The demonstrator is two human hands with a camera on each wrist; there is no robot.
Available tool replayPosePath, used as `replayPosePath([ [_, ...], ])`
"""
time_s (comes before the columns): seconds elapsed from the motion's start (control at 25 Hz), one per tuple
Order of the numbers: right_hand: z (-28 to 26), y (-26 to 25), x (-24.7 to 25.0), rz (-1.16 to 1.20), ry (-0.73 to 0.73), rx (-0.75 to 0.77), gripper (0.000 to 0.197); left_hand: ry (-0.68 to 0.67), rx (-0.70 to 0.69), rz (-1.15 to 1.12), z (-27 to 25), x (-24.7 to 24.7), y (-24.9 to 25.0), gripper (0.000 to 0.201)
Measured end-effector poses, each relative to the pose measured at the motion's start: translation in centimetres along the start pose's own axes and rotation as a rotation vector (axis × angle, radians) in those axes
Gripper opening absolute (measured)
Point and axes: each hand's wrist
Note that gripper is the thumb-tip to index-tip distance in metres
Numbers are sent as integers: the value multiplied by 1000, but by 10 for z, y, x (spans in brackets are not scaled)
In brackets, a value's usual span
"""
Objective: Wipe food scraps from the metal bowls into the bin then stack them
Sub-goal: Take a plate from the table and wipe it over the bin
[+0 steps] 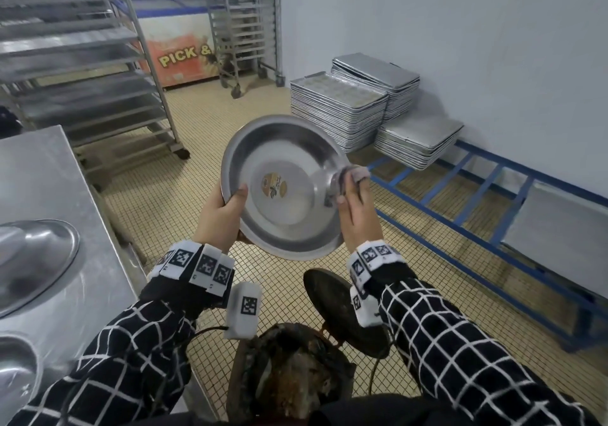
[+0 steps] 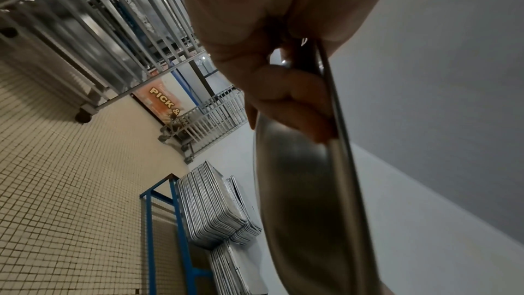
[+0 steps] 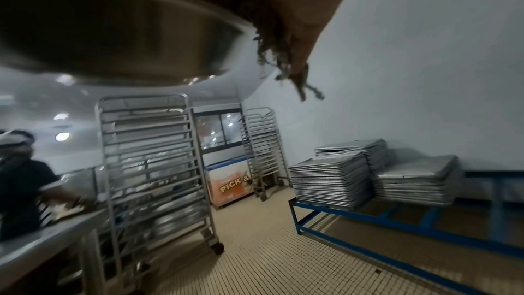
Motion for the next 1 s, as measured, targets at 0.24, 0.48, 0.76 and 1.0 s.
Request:
replayPosePath([
  [0.24, 14, -1, 30, 222, 29, -267, 38, -95, 159, 42, -1, 14, -17, 10],
  [0.48, 8, -18, 27, 233, 147, -435, 17, -35, 66, 117, -2, 21, -22, 37],
  [0.76, -9, -66, -2, 581, 419, -483, 20, -115, 99, -49, -33, -11, -28, 23],
  [1.0, -15, -69, 1, 476, 129, -479, 24, 106, 209, -238, -15, 15, -24, 26],
])
Point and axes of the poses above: each hand's wrist, its own z-axis towards the middle knuckle, its own x-axis out of the back of the hand, y = z × x, and after that the axes turned 6 degrees about x, right-handed
